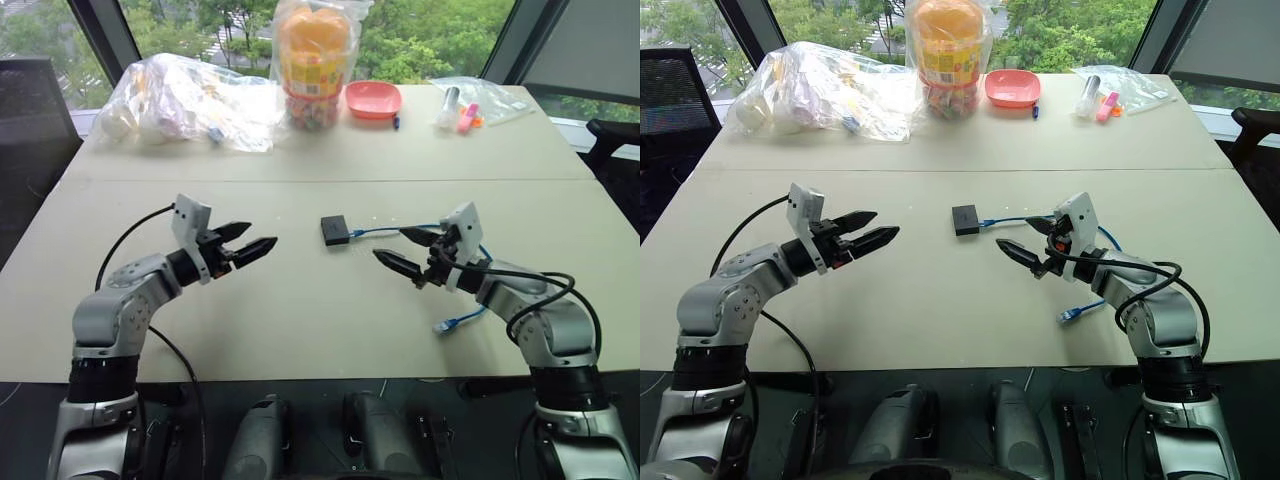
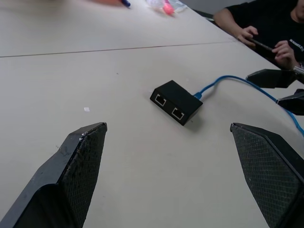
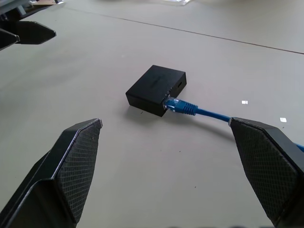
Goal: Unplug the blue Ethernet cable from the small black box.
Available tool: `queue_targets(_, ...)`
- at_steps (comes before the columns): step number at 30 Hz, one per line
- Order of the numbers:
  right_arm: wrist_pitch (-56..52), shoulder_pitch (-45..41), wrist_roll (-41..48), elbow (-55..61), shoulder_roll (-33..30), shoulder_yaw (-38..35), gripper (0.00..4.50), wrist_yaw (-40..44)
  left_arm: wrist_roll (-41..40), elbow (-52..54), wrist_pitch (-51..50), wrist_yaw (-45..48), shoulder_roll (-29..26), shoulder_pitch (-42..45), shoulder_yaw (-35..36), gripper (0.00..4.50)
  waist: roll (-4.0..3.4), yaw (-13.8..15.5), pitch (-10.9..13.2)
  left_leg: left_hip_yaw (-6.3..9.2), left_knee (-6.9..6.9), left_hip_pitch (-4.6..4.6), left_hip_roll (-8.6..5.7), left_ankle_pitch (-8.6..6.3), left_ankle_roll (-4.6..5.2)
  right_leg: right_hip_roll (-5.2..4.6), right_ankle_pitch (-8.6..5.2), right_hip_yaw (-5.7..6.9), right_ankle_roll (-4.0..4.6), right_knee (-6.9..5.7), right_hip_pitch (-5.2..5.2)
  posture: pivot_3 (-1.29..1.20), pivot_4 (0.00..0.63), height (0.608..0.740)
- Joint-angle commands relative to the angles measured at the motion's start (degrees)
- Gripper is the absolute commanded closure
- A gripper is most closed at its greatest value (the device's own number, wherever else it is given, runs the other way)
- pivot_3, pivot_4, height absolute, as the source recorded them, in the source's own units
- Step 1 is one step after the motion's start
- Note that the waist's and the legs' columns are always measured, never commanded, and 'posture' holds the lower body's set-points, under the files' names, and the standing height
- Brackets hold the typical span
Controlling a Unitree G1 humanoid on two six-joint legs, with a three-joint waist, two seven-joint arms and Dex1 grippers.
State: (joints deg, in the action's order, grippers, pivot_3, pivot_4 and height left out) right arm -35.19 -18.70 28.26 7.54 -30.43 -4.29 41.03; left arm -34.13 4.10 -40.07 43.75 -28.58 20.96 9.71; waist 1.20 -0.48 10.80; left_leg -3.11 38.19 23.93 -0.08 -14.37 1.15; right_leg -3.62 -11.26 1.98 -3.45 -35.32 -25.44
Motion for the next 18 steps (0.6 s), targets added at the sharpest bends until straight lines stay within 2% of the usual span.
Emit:
queue_targets(1, 1.40, -0.95, -0.49, 0.60, -1.13, -0.76, 0.00, 0.66, 2.03, -0.24, 3.73, 2.30, -1.63, 0.65, -1.41, 0.17, 0.00, 0.00, 0.00, 0.00, 0.00, 0.00, 0.00, 0.00, 0.00, 0.00, 0.00, 0.00, 0.00, 0.00, 0.00, 0.00, 0.150, 0.740)
queue_targets(12, 3.10, -1.27, -2.51, 0.21, -1.55, 0.17, 0.00, 1.49, 2.81, -3.30, 5.31, 3.86, -1.79, 2.19, -2.71, 0.17, 0.00, 0.03, 0.00, -0.01, -0.01, 0.00, 0.01, 0.00, 0.00, -0.03, 0.00, 0.00, 0.00, 0.01, 0.00, 0.00, 0.150, 0.740)
queue_targets(18, 8.06, -5.32, -6.89, -5.19, -2.02, 4.40, 0.00, 5.27, 5.82, -5.55, 7.88, 7.86, -4.10, 3.60, -5.80, 0.17, 0.00, -0.11, 0.00, -0.02, -0.01, -0.01, 0.00, 0.00, 0.00, -0.02, 0.00, 0.00, 0.00, 0.01, 0.00, 0.00, 0.150, 0.740)
